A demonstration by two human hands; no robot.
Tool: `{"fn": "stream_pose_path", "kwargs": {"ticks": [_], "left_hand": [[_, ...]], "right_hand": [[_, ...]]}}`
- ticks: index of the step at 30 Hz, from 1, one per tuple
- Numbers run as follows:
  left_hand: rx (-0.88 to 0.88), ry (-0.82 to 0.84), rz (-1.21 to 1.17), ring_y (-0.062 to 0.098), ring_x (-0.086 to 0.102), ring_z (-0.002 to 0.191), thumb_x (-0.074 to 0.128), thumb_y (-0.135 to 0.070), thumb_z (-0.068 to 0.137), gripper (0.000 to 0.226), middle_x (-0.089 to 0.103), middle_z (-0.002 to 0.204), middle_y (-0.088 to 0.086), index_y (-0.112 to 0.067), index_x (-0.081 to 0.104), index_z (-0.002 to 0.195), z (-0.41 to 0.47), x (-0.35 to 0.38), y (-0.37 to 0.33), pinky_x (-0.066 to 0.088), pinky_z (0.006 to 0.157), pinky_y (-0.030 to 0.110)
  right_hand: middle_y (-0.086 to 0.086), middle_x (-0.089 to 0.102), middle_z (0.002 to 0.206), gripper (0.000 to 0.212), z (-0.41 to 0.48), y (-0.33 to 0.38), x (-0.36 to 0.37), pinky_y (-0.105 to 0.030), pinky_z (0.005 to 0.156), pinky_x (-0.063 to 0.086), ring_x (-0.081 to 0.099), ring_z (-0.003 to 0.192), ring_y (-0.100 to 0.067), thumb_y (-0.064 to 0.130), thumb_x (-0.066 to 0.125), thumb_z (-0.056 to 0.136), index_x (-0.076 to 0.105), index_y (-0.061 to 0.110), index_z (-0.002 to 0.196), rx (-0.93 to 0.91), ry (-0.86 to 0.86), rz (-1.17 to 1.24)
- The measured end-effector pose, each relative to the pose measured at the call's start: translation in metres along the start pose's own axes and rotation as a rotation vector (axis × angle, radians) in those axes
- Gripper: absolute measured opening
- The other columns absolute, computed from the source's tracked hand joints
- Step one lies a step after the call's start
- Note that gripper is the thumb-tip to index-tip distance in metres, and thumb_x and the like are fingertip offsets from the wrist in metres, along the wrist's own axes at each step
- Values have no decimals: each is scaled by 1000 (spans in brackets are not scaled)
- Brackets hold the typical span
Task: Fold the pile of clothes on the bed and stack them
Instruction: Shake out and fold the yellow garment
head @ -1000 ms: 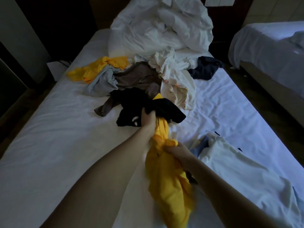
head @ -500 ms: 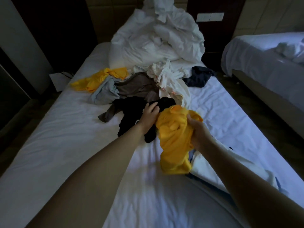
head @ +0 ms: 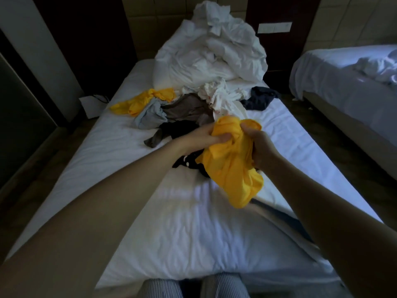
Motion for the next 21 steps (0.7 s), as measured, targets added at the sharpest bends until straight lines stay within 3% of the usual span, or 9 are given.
{"fn": "stream_pose_path", "kwargs": {"ticks": [2,5,10,12,14,16,18,19,21], "left_hand": [[30,-9,-38,11,59,110,71,-52,76,58,60,124,-4,-28,52,124,-17,-7,-14,51,93,25],[54,64,-140,3,65,100,78,-64,49,73,65,109,-15,-36,55,112,-39,-15,-26,54,82,19],[-25,102,-165,-2,67,87,56,-45,77,37,66,101,-15,-31,53,111,-75,-18,-16,53,72,15],[-95,24,-80,1,61,61,45,-39,93,16,61,71,-15,-27,55,90,-90,-20,1,45,61,17],[-130,-95,20,7,41,52,39,-35,100,35,45,57,-8,-20,45,70,-103,-29,16,31,57,22],[-126,-229,41,15,48,68,37,-33,102,32,50,72,2,-16,50,79,-114,-40,27,39,68,28],[-128,-353,33,19,57,92,35,-33,102,31,59,94,6,-14,58,109,-124,-48,28,47,87,33],[-128,-404,56,18,57,93,34,-33,103,32,59,94,4,-14,57,115,-128,-50,26,47,88,32],[-104,-509,142,12,51,73,32,-32,103,30,50,75,0,-16,56,96,-135,-54,21,42,70,27]], "right_hand": [[-6,74,81,26,-11,4,11,-32,63,59,71,75,-20,27,40,98,60,11,102,-45,5,23],[-5,74,78,27,-24,13,25,-30,62,59,72,72,-19,29,41,97,60,10,99,-68,40,-12],[-8,70,90,26,-42,14,41,-27,57,57,67,80,-22,25,43,98,58,7,108,-18,74,-247],[-9,63,98,30,-48,4,39,-27,56,56,62,82,-21,21,46,97,53,4,121,5,29,-378],[-14,61,105,31,-53,-6,33,-30,59,53,61,80,-20,18,49,96,52,2,123,12,-37,-486],[-18,60,107,25,-56,-14,28,-32,67,51,60,83,-24,15,50,96,56,2,116,4,-59,-638],[-19,62,98,15,-59,-19,30,-34,72,51,59,87,-29,10,49,96,60,2,103,-21,-34,-911],[-21,62,96,16,-59,-20,32,-38,74,51,59,87,-33,10,49,95,60,-1,100,-40,-22,-1026],[-23,61,94,22,-60,-23,38,-42,77,51,59,85,-35,13,52,94,61,-5,102,-88,-7,-1118]]}}
Point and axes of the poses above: each hand's wrist, its own z-axis towards the middle knuckle, its own x-axis out of the palm, y = z × x, the point moved 4 cm from there along z, towards the middle knuckle
